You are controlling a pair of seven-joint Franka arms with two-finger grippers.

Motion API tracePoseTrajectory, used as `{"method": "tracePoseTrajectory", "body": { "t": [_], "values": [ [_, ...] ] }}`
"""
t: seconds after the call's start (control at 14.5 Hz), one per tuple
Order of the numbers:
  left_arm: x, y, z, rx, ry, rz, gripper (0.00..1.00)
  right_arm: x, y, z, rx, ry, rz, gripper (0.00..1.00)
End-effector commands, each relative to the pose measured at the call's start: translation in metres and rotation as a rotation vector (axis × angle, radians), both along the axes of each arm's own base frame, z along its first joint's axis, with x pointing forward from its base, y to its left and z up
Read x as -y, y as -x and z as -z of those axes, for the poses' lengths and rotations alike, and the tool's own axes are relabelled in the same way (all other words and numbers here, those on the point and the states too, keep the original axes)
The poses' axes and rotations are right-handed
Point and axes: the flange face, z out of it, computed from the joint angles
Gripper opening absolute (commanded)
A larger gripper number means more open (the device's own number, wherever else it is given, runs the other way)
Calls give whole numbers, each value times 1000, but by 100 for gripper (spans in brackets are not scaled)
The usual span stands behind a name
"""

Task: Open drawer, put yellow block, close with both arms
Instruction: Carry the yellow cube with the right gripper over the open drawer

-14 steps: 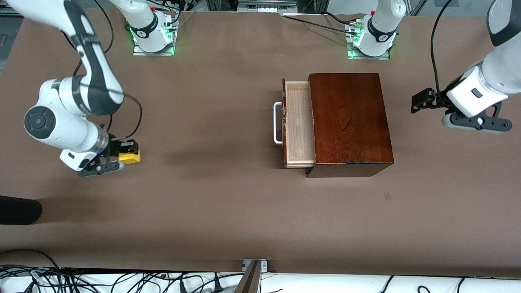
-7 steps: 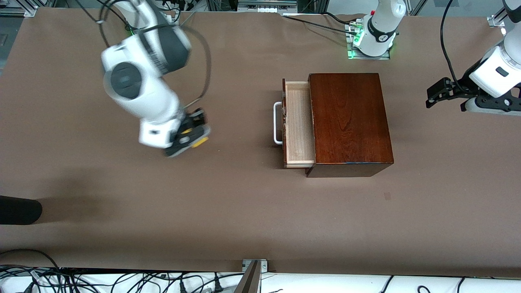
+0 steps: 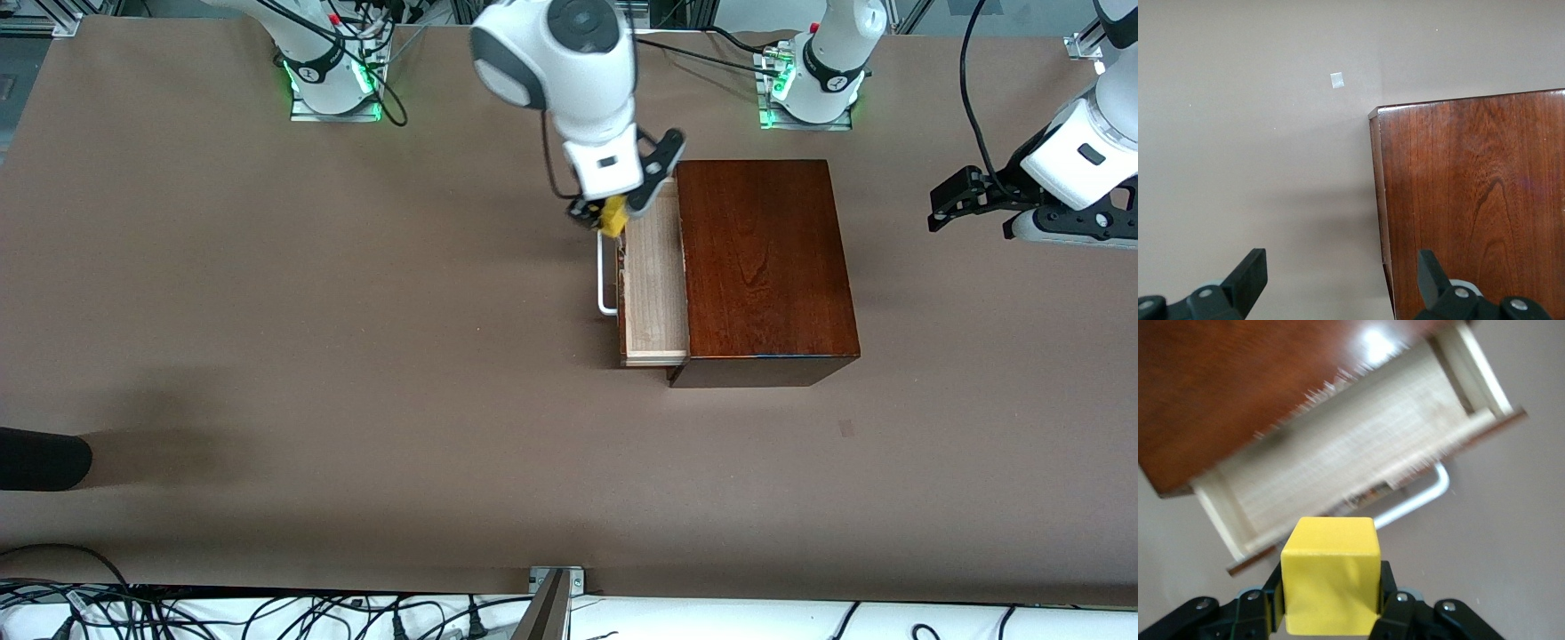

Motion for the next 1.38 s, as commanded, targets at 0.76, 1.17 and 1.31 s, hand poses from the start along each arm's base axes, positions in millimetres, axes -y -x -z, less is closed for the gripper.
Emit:
{"method": "tracePoseTrajectory", "body": {
  "t": [0.76,1.17,1.31],
  "values": [
    [0,7,-3,2,6,11,100,-77,42,90,128,105,-343,0],
    [1,6,-4,3,6,13,100,-67,38,86,101,153,-370,0],
    [2,6,-5,5,6,14,100,-68,37,87,109,144,-370,0]
  ]
}}
